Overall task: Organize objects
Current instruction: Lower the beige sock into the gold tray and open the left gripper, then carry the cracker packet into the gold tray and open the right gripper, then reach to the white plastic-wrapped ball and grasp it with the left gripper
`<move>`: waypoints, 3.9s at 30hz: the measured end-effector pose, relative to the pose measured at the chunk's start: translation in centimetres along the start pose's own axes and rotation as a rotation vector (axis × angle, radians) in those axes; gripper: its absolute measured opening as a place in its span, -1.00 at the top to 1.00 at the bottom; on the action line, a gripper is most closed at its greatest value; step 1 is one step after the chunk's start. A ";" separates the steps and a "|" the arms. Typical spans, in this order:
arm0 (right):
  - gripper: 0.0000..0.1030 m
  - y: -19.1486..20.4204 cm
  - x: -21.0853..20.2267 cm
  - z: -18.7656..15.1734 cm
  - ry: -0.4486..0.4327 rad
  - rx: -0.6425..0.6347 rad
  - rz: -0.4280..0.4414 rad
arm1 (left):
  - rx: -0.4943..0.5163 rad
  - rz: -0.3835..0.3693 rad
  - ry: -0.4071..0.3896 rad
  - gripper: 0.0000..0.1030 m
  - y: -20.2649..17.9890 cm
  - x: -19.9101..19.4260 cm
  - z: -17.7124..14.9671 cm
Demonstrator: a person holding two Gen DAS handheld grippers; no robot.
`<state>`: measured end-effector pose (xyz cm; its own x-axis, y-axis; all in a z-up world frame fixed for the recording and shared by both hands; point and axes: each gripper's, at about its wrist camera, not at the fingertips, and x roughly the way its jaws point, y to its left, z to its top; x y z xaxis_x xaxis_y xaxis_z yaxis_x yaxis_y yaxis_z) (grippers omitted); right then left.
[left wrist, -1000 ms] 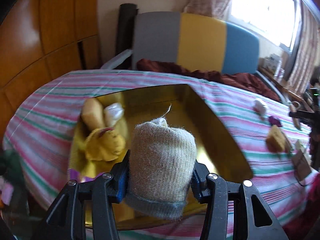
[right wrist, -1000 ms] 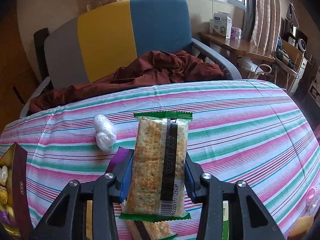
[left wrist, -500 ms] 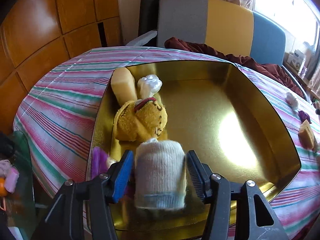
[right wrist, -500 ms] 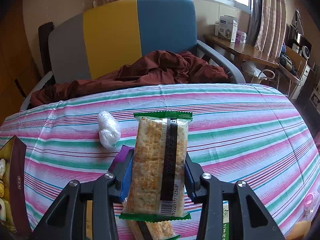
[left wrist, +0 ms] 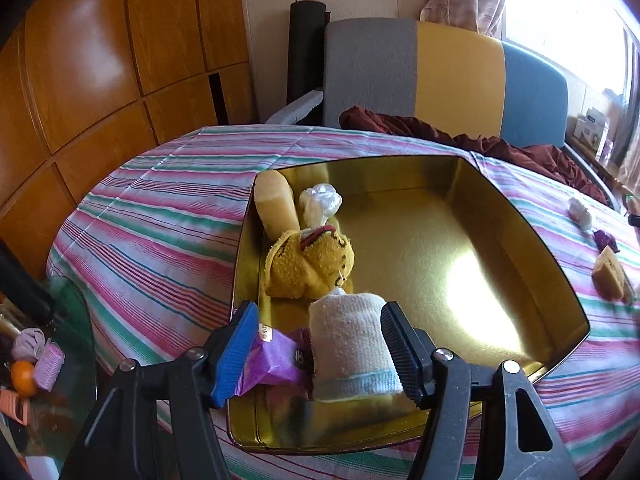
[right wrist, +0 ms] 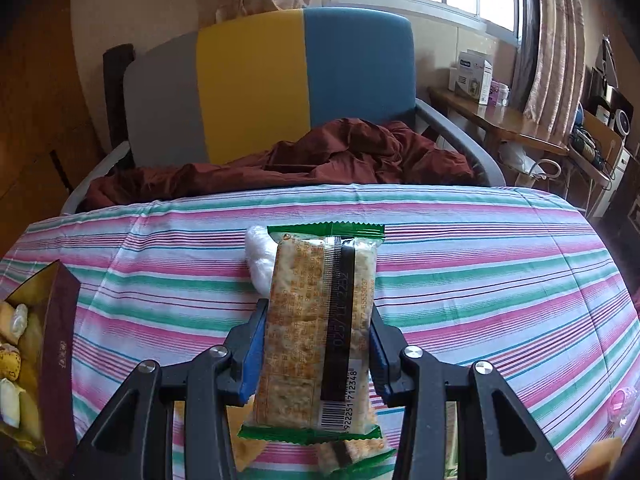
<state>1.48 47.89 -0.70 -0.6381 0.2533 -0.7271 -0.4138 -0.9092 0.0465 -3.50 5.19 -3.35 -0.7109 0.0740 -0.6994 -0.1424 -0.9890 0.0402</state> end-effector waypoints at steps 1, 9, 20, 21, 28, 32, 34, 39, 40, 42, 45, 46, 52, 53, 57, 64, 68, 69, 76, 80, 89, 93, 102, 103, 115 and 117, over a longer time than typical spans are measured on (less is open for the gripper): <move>0.15 1.1 -0.6 -0.1 -0.004 -0.014 0.019 | -0.006 -0.004 -0.005 -0.26 0.1 -0.1 0.2; 0.15 13.8 -5.4 -1.2 -0.013 -0.171 0.265 | -0.070 -0.018 -0.023 -0.26 2.1 -1.6 -0.1; 0.15 32.6 -4.5 -7.9 0.224 -0.460 0.406 | -0.146 0.004 -0.073 -0.29 5.8 -3.6 -0.6; 0.14 33.6 -3.8 -8.4 0.255 -0.461 0.399 | -0.152 0.005 -0.073 -0.30 6.0 -3.7 -0.7; 0.12 38.0 -0.7 -11.7 0.478 -0.398 0.532 | -0.196 -0.004 -0.087 -0.34 7.6 -4.2 -1.1; 0.11 37.2 -1.6 -11.5 0.448 -0.341 0.566 | -0.187 -0.007 -0.093 -0.37 7.5 -4.2 -1.1; 0.11 36.3 -2.1 -11.1 0.421 -0.316 0.565 | -0.178 -0.015 -0.090 -0.38 7.3 -4.3 -1.2; 0.11 34.2 -4.1 -10.5 0.333 -0.294 0.523 | -0.156 -0.030 -0.093 -0.44 6.4 -4.8 -1.0; 0.11 33.8 -4.6 -10.3 0.316 -0.291 0.514 | -0.155 -0.034 -0.095 -0.45 6.2 -4.9 -0.9; 0.11 32.8 -5.4 -10.3 0.284 -0.294 0.495 | -0.145 -0.040 -0.101 -0.48 5.7 -5.2 -0.8; 0.09 31.3 -6.3 -10.4 0.241 -0.304 0.463 | -0.119 -0.043 -0.100 -0.50 4.7 -5.5 -0.6; 0.09 30.7 -6.6 -10.4 0.232 -0.302 0.457 | -0.113 -0.047 -0.097 -0.50 4.5 -5.5 -0.6; 0.06 26.6 -7.4 -10.4 0.189 -0.275 0.397 | -0.059 -0.073 -0.083 -0.54 2.4 -5.7 -0.2; 0.05 25.9 -7.4 -10.3 0.186 -0.262 0.392 | -0.046 -0.080 -0.076 -0.57 2.0 -5.7 -0.1; -0.08 22.9 -7.2 -10.0 0.172 -0.209 0.358 | -0.012 -0.102 -0.068 -0.57 0.5 -5.8 0.0; -0.20 16.6 -7.0 -8.9 0.158 -0.113 0.290 | 0.042 -0.155 -0.053 -0.59 -2.2 -5.9 0.1; -0.20 12.4 -6.9 -7.2 0.136 -0.052 0.225 | 0.086 -0.200 -0.065 -0.59 -3.9 -6.4 0.2; -0.20 11.2 -6.9 -6.7 0.126 -0.038 0.204 | 0.101 -0.210 -0.068 -0.59 -4.3 -6.5 0.3; -0.23 0.2 -6.7 -3.0 0.001 0.158 -0.002 | 0.180 -0.272 -0.051 -0.59 -7.6 -6.4 0.6; -0.27 -7.2 -5.5 -4.0 -0.022 0.416 -0.098 | 0.221 -0.308 -0.037 -0.59 -9.9 -6.3 1.2; -0.30 -12.3 -5.0 -6.5 0.034 0.755 0.018 | 0.255 -0.452 0.006 -0.59 -16.8 -5.3 4.2; -0.30 -12.0 -4.8 -6.2 0.037 0.745 0.048 | 0.271 -0.499 0.056 -0.58 -20.4 -3.9 6.1; -0.31 -11.4 -4.5 -6.1 0.070 0.712 0.113 | 0.262 -0.568 0.169 -0.55 -28.1 0.9 10.2; -0.31 -11.2 -4.4 -6.0 0.074 0.705 0.122 | 0.259 -0.578 0.187 -0.55 -29.2 1.8 10.7; -0.31 -10.8 -4.3 -5.9 0.075 0.706 0.213 | 0.239 -0.600 0.334 -0.24 -40.5 12.4 13.9; -0.31 -11.0 -4.1 -6.0 0.079 0.721 0.224 | 0.225 -0.588 0.349 -0.17 -41.7 13.8 14.1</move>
<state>12.57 54.87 -2.31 -0.7197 0.0393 -0.6932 -0.6191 -0.4883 0.6150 -17.08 49.24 -4.64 -0.2163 0.5037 -0.8363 -0.5995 -0.7446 -0.2935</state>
